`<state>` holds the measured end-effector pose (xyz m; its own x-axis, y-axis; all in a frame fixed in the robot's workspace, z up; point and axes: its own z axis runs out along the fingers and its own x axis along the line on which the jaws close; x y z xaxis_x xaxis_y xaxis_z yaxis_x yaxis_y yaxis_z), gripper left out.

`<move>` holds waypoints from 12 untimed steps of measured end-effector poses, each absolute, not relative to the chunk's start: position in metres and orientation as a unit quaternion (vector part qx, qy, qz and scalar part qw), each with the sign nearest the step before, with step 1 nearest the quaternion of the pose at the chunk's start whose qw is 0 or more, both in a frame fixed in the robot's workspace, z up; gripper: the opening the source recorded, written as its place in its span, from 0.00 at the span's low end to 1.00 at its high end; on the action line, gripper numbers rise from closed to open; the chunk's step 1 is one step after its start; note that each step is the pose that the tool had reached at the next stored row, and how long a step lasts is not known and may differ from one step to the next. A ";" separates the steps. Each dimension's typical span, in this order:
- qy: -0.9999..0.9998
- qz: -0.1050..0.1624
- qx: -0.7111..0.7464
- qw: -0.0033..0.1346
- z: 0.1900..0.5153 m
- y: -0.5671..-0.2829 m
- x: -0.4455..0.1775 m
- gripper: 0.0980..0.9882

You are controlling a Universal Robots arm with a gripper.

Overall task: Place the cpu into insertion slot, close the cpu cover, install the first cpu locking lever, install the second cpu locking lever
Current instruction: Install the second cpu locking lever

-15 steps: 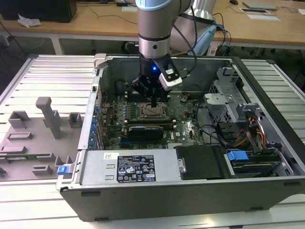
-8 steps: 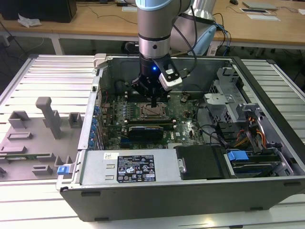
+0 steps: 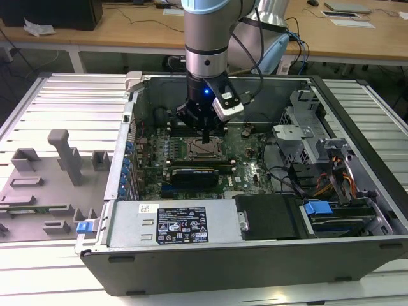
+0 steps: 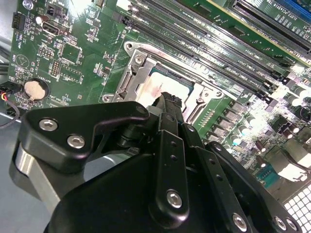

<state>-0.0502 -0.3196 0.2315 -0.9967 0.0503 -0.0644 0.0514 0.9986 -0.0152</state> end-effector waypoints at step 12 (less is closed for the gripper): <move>0.999 -0.009 0.025 0.032 0.235 -0.322 -0.050 0.01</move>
<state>-0.0502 -0.3222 0.2347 -0.9966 0.0504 -0.0645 0.0515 0.9986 -0.0154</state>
